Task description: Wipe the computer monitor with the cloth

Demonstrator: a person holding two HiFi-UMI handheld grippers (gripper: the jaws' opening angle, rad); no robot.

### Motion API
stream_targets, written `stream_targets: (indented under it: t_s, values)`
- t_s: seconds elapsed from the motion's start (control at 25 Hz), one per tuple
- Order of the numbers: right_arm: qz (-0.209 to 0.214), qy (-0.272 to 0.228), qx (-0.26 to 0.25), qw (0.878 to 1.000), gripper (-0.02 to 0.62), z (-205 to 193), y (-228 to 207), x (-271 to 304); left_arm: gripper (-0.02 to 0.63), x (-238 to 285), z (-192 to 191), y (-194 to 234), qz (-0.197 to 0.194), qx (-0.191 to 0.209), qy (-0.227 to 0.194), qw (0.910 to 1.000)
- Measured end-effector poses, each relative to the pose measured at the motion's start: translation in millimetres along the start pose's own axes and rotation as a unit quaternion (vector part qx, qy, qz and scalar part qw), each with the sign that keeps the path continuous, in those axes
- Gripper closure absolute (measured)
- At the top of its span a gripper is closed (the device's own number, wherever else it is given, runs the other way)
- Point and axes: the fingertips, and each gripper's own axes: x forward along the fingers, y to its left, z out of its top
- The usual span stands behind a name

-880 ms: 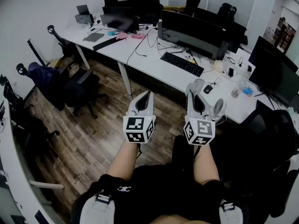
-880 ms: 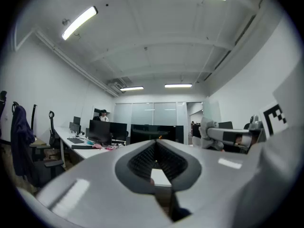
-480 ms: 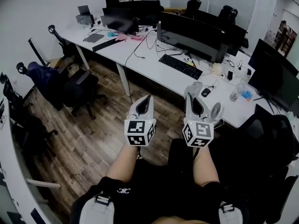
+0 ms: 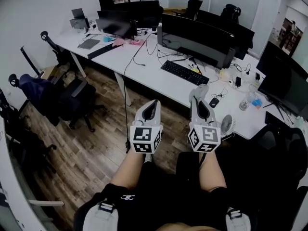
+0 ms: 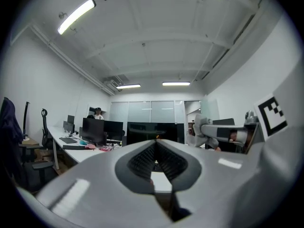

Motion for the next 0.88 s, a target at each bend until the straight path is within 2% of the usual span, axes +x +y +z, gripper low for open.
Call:
stream_targets:
  t_s: [0.2, 0.44, 0.6, 0.88]
  values:
    - [-0.010, 0.000, -0.002, 1.000, 0.563, -10.7, 11.7, 71.1, 0.556, 52.4, 0.0, 52.2, -0.017, -0.010, 0.004, 0.9998]
    - [-0.031, -0.004, -0.019, 0.999, 0.563, -12.3, 26.7, 155.2, 0.557, 115.0, 11.7, 120.2, -0.042, -0.043, 0.012, 0.9981]
    - [-0.042, 0.000, -0.023, 0.999, 0.563, -19.5, 36.3, 205.0, 0.557, 148.5, 18.4, 162.5, -0.044, -0.018, 0.007, 0.9989]
    - [-0.058, -0.003, -0.021, 0.998, 0.563, -26.9, 50.0, 262.1, 0.557, 191.5, 15.0, 209.7, -0.062, -0.013, 0.012, 0.9979]
